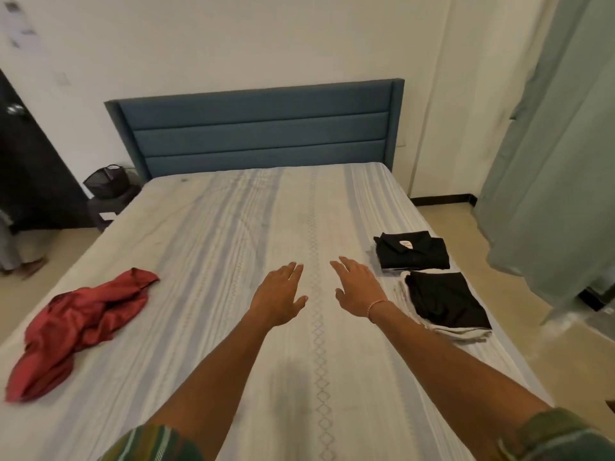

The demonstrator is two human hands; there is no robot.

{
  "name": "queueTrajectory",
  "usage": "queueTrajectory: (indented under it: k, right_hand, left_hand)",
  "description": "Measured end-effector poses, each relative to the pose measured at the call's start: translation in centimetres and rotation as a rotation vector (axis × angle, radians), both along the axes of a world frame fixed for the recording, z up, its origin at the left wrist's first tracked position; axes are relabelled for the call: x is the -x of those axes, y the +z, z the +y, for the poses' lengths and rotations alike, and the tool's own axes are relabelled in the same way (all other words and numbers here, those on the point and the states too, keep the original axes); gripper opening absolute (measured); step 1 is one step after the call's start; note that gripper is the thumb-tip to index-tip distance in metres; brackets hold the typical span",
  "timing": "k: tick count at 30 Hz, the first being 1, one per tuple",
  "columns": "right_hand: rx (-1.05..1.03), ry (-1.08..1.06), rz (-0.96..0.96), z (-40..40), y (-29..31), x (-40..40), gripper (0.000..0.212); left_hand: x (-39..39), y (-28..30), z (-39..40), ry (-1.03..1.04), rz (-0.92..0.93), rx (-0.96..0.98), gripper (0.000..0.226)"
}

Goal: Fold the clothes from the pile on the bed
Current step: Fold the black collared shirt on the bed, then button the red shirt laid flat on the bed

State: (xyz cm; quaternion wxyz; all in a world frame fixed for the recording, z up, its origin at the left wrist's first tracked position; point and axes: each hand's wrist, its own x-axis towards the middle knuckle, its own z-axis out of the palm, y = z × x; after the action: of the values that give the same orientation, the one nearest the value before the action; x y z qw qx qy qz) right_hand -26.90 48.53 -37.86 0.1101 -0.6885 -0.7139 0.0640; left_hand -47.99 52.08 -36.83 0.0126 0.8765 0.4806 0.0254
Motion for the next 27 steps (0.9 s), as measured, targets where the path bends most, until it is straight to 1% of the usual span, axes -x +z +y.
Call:
queueTrajectory:
  k: [9,18,23,27]
  right_hand:
    - [0.026,0.137,-0.014,-4.5,0.9,10.4,0.07]
    - [0.079,0.307,0.044,-9.1,0.1,23.3,0.068]
    - [0.124,0.411,0.048,-8.9,0.1,29.6,0.067]
    - [0.157,0.473,0.054,-6.4,-0.3,34.4,0.065]
  left_hand:
    - [10.6,1.8,-7.0,0.121,-0.044,0.011,0.074]
    - [22.9,2.0,-16.0,0.261,-0.002,0.062,0.07]
    - [29.5,1.3,-17.0,0.364,0.002,0.092,0.069]
    - [34.7,0.5,-16.0,0.444,-0.002,0.134,0.066]
